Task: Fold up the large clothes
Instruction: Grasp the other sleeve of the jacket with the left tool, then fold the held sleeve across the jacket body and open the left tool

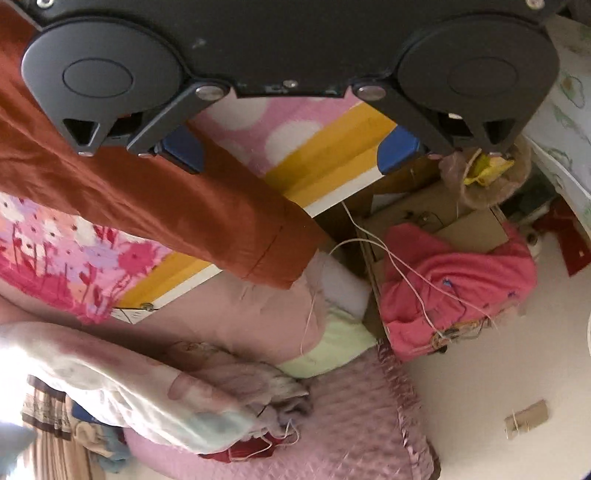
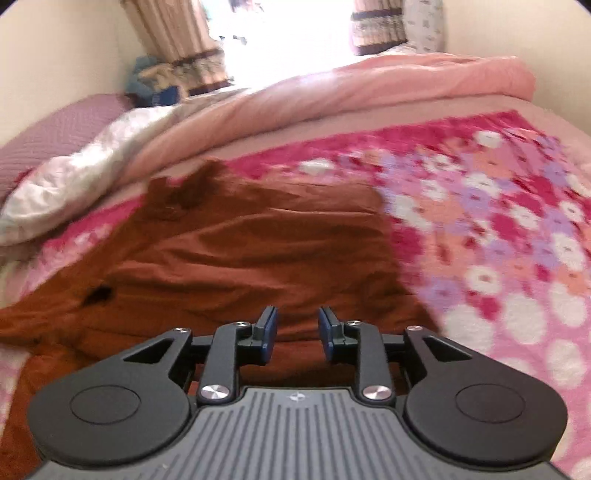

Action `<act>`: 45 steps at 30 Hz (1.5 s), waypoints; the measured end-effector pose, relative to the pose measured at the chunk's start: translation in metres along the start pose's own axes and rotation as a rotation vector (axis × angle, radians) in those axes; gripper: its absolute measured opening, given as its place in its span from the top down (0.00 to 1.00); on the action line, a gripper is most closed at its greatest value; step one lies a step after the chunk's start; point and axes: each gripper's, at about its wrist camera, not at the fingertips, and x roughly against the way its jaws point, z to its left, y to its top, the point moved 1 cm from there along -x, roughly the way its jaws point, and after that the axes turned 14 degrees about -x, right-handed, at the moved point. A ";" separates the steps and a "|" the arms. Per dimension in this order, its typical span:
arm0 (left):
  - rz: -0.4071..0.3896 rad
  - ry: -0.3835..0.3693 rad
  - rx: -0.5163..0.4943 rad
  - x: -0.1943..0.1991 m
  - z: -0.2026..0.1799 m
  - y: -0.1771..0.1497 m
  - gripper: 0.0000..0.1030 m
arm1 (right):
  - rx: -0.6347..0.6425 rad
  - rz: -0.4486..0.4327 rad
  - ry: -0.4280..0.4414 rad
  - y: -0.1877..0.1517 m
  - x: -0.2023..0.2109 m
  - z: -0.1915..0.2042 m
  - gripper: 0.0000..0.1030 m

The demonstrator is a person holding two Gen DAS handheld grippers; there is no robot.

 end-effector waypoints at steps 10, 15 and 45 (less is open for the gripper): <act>0.021 -0.053 -0.078 -0.022 -0.032 0.009 0.03 | 0.295 0.143 0.205 -0.056 -0.087 0.183 0.69; 0.032 -0.044 -0.110 -0.031 -0.038 0.010 0.14 | 0.255 0.190 0.070 -0.071 -0.121 0.173 0.70; -0.290 -0.553 -0.462 0.200 -0.245 0.003 0.99 | 0.203 0.058 -0.071 -0.026 -0.029 0.071 0.50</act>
